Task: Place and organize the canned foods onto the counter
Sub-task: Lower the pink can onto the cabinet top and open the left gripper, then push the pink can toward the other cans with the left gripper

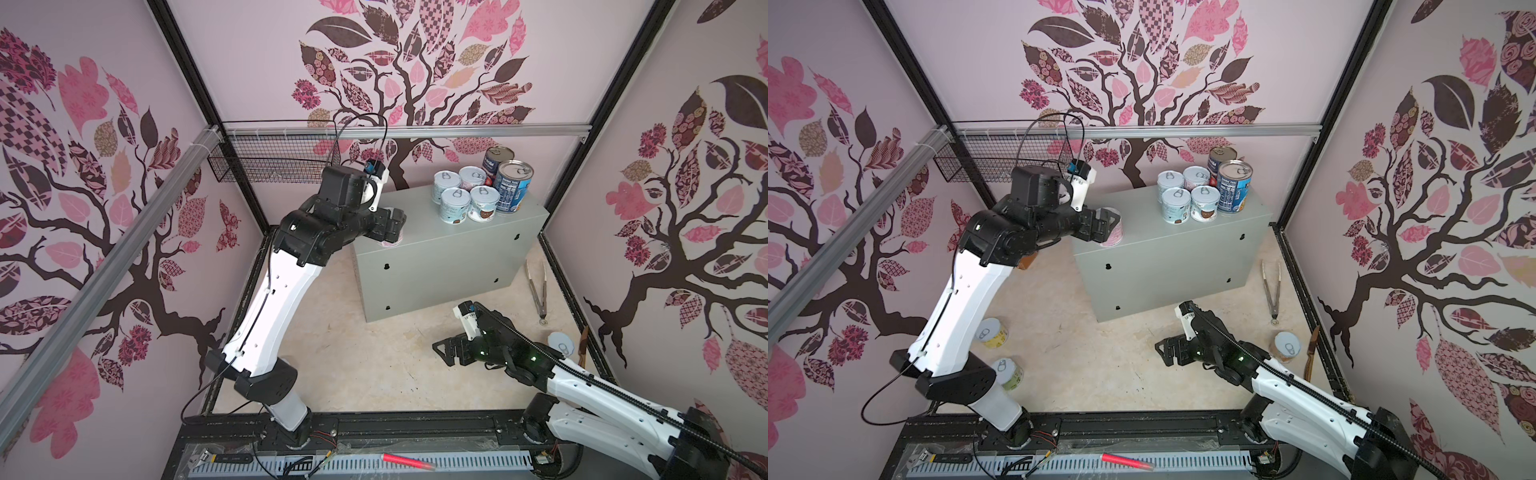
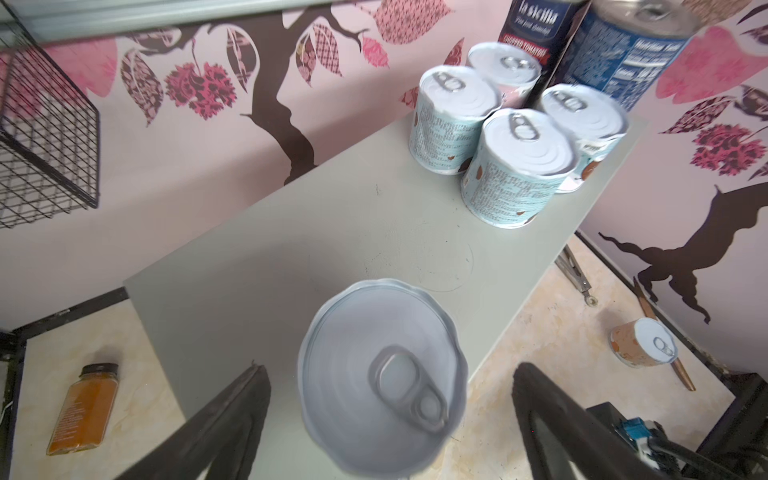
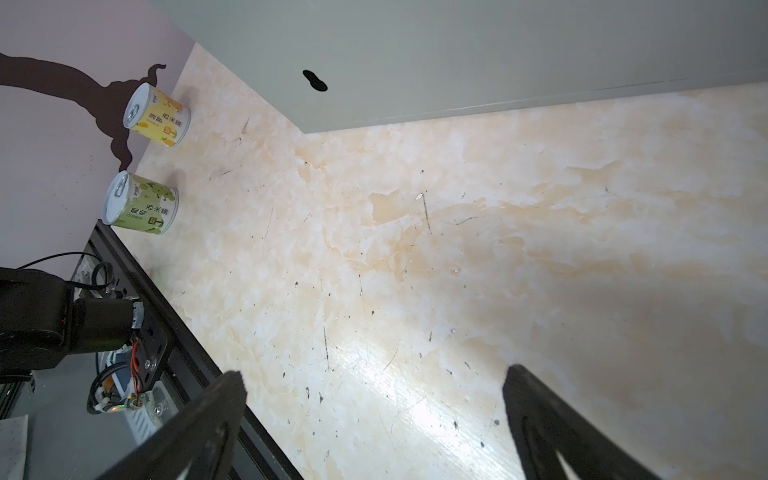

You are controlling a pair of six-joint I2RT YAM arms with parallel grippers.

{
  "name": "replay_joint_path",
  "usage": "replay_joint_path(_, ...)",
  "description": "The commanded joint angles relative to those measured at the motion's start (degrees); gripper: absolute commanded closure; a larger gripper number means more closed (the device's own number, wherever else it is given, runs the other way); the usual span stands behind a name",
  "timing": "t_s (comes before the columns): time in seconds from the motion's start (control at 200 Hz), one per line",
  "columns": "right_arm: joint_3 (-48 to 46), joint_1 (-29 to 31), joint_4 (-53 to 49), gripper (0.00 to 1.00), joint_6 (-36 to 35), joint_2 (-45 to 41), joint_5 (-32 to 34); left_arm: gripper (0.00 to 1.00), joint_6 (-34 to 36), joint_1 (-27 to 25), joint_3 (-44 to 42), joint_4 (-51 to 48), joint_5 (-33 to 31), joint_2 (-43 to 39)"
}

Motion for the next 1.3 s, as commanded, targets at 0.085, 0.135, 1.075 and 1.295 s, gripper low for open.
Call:
replay_joint_path(0.085, 0.4, 0.4, 0.2, 0.00, 0.0, -0.3, 0.7, 0.11, -0.1, -0.1, -9.1, 6.4, -1.1, -8.3)
replay_joint_path(0.135, 0.5, 0.4, 0.0, 0.00, 0.0, -0.4, 0.8, 0.18, -0.8, 0.0, -12.7, 7.9, -1.1, -10.9)
replay_joint_path(1.075, 0.0, 0.4, 0.8, 0.00, -0.6, -1.6, 1.6, 0.42, -4.6, 0.3, -28.6, 17.5, 1.9, -10.4)
replay_joint_path(1.295, -0.2, 0.4, 1.6, 0.00, -1.2, -1.5, 2.0, 0.42, -4.1, 0.7, -26.2, 18.6, 1.8, -7.3)
